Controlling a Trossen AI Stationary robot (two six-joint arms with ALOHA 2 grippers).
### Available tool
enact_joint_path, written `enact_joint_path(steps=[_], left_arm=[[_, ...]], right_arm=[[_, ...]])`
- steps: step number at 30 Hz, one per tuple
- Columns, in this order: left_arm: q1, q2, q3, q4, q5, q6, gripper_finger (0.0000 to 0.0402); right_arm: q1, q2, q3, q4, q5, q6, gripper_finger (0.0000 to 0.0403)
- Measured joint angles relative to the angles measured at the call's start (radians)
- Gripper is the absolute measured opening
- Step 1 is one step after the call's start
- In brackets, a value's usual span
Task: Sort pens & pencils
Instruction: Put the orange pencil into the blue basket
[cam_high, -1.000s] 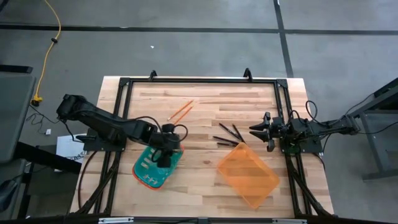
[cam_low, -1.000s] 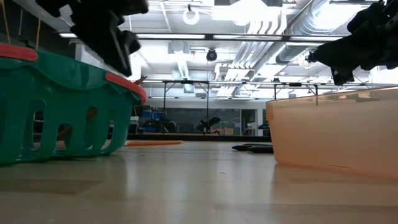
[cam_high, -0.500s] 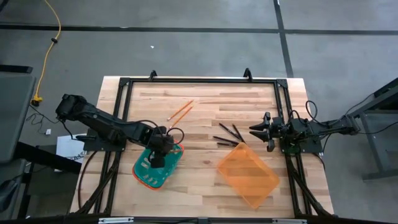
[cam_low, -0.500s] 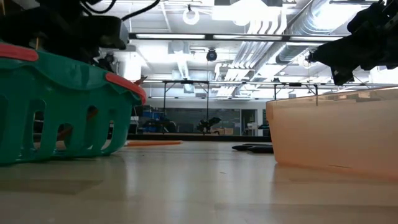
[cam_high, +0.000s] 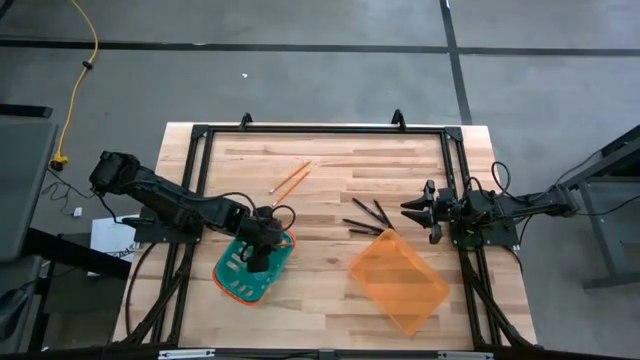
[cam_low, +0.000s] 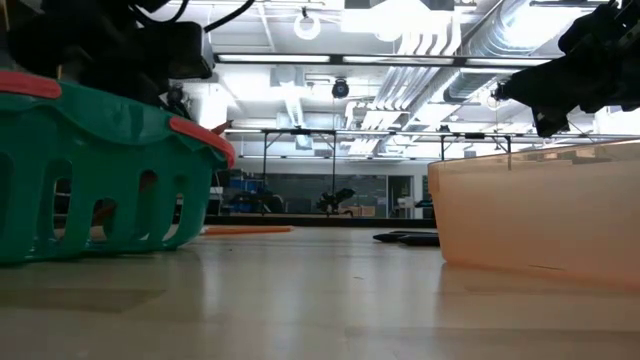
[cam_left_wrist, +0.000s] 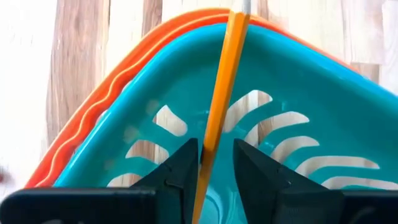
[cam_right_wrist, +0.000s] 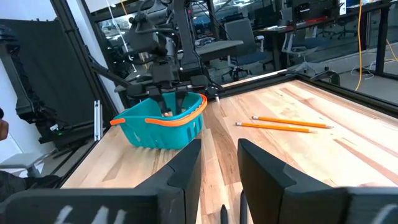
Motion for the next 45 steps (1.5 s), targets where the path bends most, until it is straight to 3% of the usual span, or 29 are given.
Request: enact_joint_path(steps=[20, 27, 30, 34, 40, 45], left_arm=[[0.0, 0.0, -0.063, 0.159, -0.031, 0.007, 0.0087], [0.0, 0.0, -0.063, 0.159, -0.044, -0.004, 0.0019], [0.0, 0.0, -0.061, 0.156, -0.045, -0.018, 0.0016], [0.0, -0.001, -0.03, 0.115, -0.046, -0.019, 0.0035], [0.0, -0.002, 0.074, -0.032, -0.045, -0.045, 0.001], [0.0, -0.003, 0.182, -0.153, -0.054, -0.091, 0.0029]], right_arm=[[0.0, 0.0, 0.0, 0.0, 0.0, 0.0, 0.0096], [0.0, 0.0, 0.0, 0.0, 0.0, 0.0, 0.0096], [0.0, 0.0, 0.0, 0.0, 0.0, 0.0, 0.0096], [0.0, 0.0, 0.0, 0.0, 0.0, 0.0, 0.0096], [0.0, 0.0, 0.0, 0.0, 0.0, 0.0, 0.0096], [0.0, 0.0, 0.0, 0.0, 0.0, 0.0, 0.0096]])
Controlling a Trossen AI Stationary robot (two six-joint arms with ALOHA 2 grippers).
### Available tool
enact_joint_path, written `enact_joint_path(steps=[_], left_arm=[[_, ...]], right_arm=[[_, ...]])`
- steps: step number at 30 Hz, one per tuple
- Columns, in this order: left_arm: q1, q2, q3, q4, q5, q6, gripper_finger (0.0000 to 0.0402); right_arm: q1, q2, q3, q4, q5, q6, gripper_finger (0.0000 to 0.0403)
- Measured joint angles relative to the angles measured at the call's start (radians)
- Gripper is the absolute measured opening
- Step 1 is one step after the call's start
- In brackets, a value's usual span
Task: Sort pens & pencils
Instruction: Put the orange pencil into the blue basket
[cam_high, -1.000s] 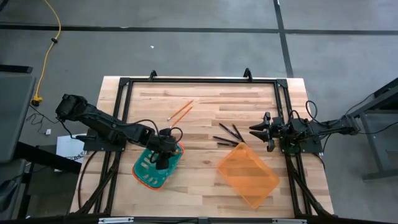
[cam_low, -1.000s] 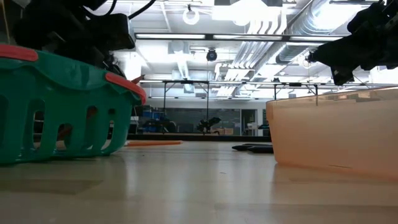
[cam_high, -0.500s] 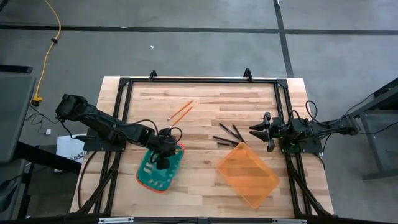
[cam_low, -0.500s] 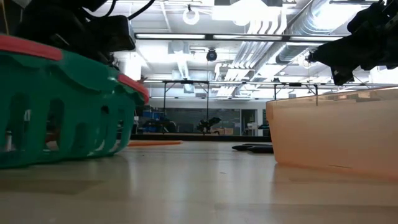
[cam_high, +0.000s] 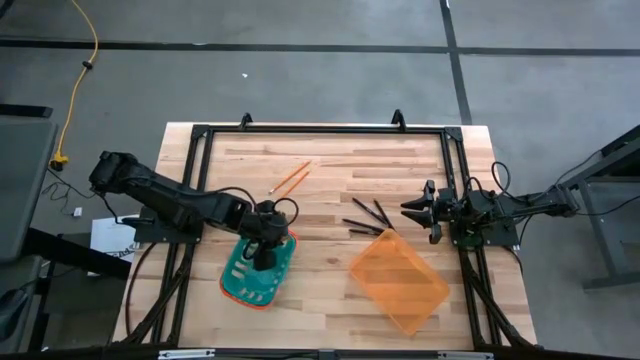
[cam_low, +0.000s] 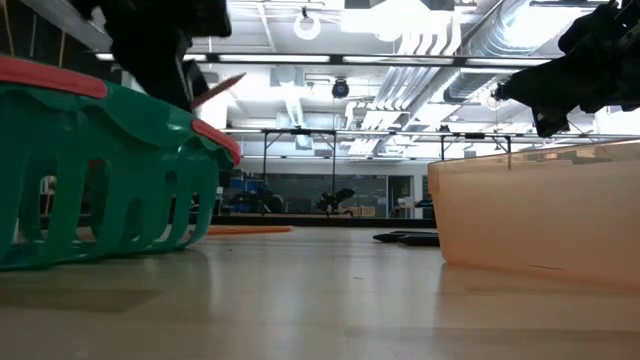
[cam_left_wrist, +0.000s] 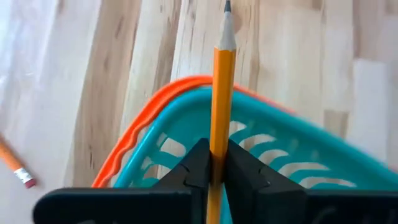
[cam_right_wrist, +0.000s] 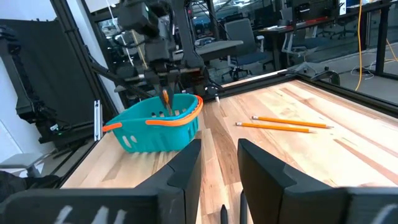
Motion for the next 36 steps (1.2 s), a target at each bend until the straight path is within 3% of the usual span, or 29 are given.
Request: enact_joint_path(steps=[8, 14, 20, 27, 36], left_arm=[[-0.05, -0.065, 0.021, -0.027, -0.062, -0.195, 0.001], [-0.126, -0.139, -0.062, -0.025, -0.123, -0.372, 0.0032], [-0.177, -0.177, -0.173, 0.058, -0.148, -0.491, 0.001], [-0.177, -0.177, -0.24, 0.099, -0.094, -0.577, 0.0039], [-0.177, -0.177, -0.251, 0.098, -0.078, -0.569, 0.0025]], right_arm=[[0.0, 0.0, 0.0, 0.0, 0.0, 0.0, 0.0096], [0.0, 0.0, 0.0, 0.0, 0.0, 0.0, 0.0096], [0.0, 0.0, 0.0, 0.0, 0.0, 0.0, 0.0096], [0.0, 0.0, 0.0, 0.0, 0.0, 0.0, 0.0096], [0.0, 0.0, 0.0, 0.0, 0.0, 0.0, 0.0096]])
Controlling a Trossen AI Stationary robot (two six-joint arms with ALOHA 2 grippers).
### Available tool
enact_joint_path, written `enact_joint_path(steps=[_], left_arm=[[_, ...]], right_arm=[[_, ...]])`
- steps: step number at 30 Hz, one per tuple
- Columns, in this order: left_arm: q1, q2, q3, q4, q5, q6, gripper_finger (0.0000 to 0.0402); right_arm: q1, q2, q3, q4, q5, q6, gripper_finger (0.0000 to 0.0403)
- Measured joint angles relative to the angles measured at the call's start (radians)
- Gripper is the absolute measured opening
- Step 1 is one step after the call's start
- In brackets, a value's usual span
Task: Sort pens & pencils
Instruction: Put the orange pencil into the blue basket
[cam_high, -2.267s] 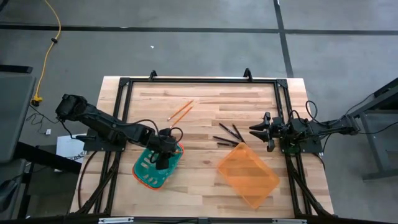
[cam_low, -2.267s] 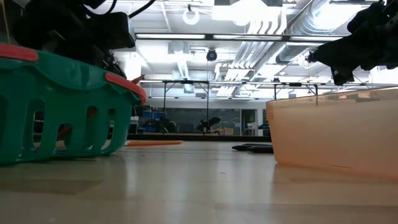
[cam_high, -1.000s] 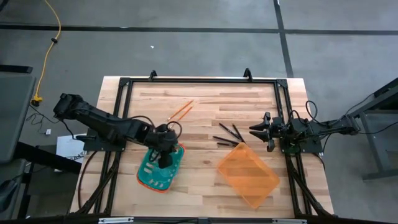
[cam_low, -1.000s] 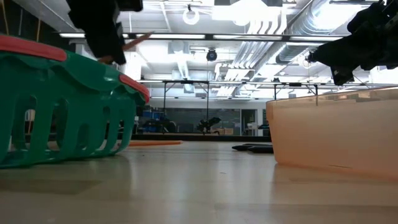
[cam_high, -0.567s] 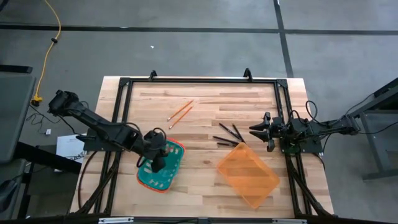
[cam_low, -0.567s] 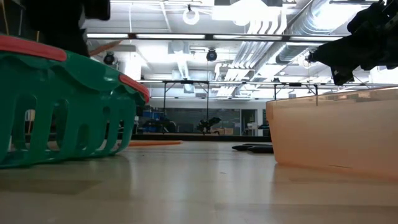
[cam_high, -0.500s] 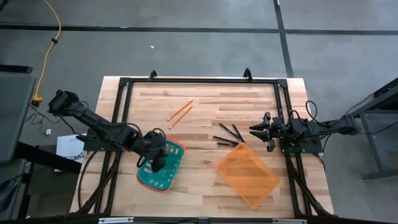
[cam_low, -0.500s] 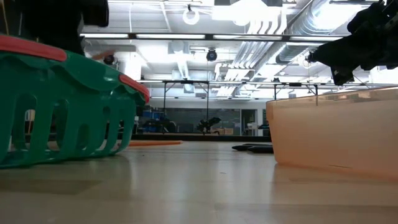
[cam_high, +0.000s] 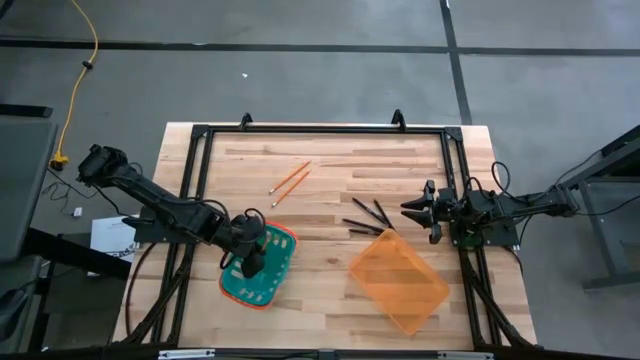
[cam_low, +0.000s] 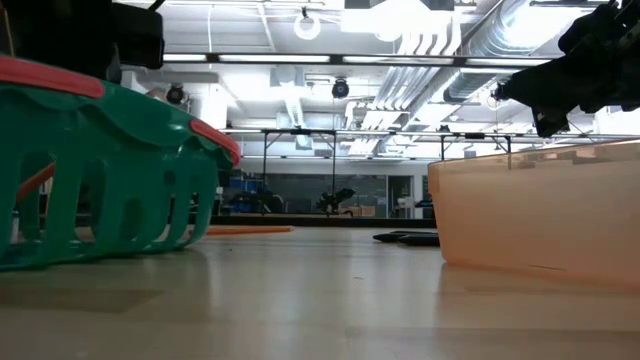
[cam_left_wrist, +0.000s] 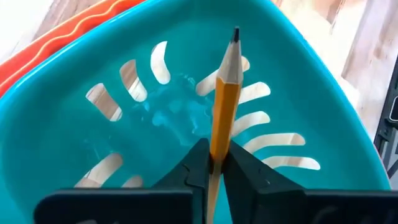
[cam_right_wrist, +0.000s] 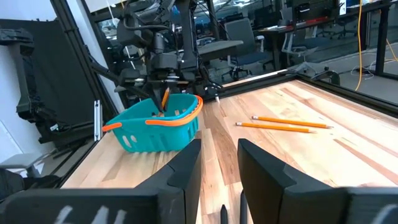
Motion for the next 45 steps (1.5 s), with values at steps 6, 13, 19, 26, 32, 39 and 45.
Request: enact_joint_path(steps=[6, 13, 19, 26, 32, 39, 45], left_arm=[[0.0, 0.0, 0.0, -0.006, 0.02, 0.012, 0.0095], [0.0, 0.001, 0.046, -0.08, 0.064, 0.055, 0.0161], [0.008, 0.001, 0.208, -0.304, -0.056, 0.156, 0.0152], [0.142, 0.0, 0.314, -0.433, -0.081, 0.276, 0.0117], [0.341, 0.016, 0.285, -0.43, 0.0, 0.402, 0.0097], [0.522, 0.124, 0.275, -0.386, 0.095, 0.54, 0.0101], [0.604, 0.264, 0.288, -0.293, 0.098, 0.653, 0.0125]], right_arm=[[0.0, 0.0, 0.0, 0.0, 0.0, 0.0, 0.0096], [0.0, 0.0, 0.0, 0.0, 0.0, 0.0, 0.0096], [0.0, 0.0, 0.0, 0.0, 0.0, 0.0, 0.0096], [0.0, 0.0, 0.0, 0.0, 0.0, 0.0, 0.0096], [0.0, 0.0, 0.0, 0.0, 0.0, 0.0, 0.0096], [0.0, 0.0, 0.0, 0.0, 0.0, 0.0, 0.0096], [0.0, 0.0, 0.0, 0.0, 0.0, 0.0, 0.0096]])
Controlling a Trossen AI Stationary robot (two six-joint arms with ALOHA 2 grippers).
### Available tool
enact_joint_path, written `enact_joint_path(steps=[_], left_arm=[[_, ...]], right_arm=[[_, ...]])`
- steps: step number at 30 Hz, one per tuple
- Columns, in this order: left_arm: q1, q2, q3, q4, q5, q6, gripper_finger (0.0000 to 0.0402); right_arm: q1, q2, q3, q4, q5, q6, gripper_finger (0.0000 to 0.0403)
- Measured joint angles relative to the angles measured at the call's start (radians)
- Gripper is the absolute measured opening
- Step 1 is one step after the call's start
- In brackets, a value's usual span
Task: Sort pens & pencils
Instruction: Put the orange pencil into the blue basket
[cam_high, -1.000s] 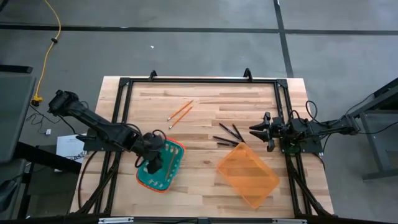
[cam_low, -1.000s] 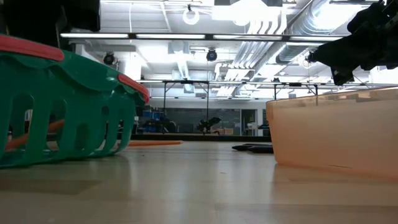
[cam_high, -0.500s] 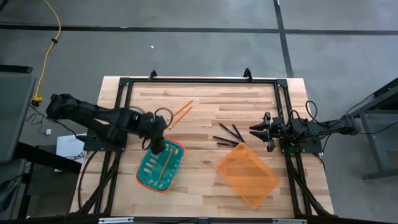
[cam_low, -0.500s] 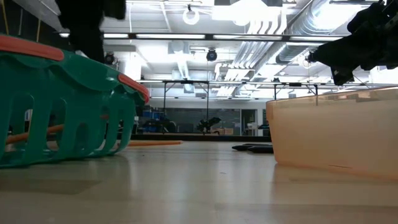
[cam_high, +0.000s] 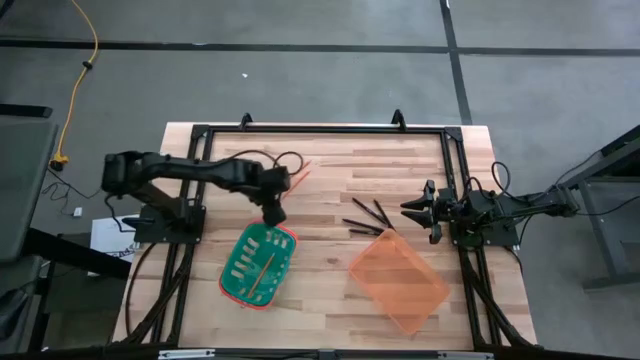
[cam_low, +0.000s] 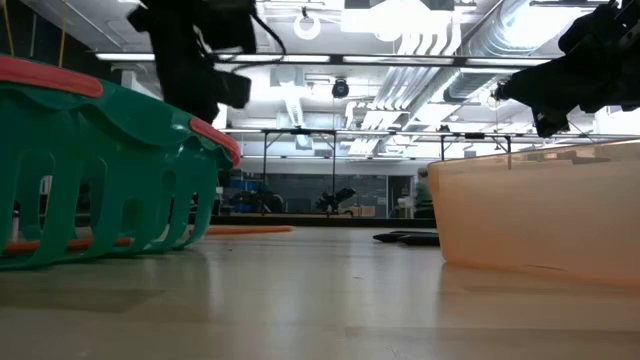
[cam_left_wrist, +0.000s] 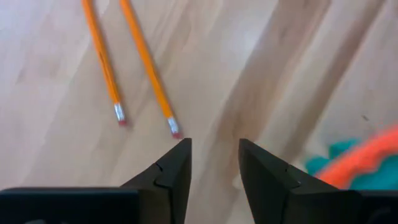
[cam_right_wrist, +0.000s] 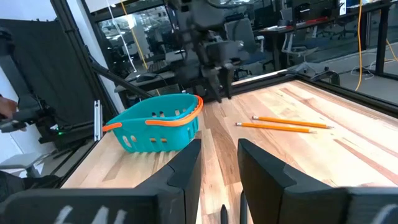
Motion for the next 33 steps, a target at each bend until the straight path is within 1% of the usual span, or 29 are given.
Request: enact_joint_path(steps=[6, 11, 21, 25, 29, 33], left_arm=[[0.088, 0.114, 0.066, 0.024, 0.058, 0.064, 0.0144], [0.136, 0.193, 0.148, 0.021, 0.063, 0.11, 0.0145], [0.225, 0.368, 0.339, -0.075, 0.085, 0.176, 0.0145], [0.236, 0.438, 0.375, -0.095, 0.1, 0.196, 0.0145], [0.234, 0.482, 0.385, -0.096, 0.075, 0.204, 0.0145], [0.235, 0.496, 0.385, -0.099, 0.041, 0.223, 0.0145]], right_arm=[[0.0, 0.0, 0.0, 0.0, 0.0, 0.0, 0.0096], [0.0, 0.001, 0.0, 0.0, 0.0, 0.0, 0.0096], [0.0, 0.0, 0.0, 0.0, 0.0, 0.0, 0.0096], [0.0, 0.001, 0.0, 0.0, 0.0, 0.0, 0.0096], [0.0, 0.002, 0.0, 0.0, 0.0, 0.0, 0.0096], [0.0, 0.001, 0.0, 0.0, 0.0, 0.0, 0.0096]])
